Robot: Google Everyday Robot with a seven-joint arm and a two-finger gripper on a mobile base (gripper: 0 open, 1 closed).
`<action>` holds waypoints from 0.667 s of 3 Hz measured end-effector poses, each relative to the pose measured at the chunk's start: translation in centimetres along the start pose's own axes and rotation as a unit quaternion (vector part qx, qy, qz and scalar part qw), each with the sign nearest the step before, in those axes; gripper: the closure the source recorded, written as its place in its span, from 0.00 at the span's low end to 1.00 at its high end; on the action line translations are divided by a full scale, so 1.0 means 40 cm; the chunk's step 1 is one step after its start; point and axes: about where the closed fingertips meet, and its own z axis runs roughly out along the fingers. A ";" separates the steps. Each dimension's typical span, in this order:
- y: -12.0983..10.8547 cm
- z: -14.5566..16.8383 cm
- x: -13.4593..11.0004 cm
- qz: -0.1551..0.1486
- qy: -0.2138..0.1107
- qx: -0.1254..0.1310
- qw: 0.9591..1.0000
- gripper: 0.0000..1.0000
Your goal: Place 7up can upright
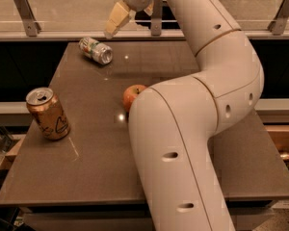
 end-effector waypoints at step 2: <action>0.145 0.066 -0.069 -0.023 0.042 -0.015 0.999 0.00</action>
Offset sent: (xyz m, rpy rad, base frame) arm -0.0581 0.0915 -0.0209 -0.1172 0.1451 0.0633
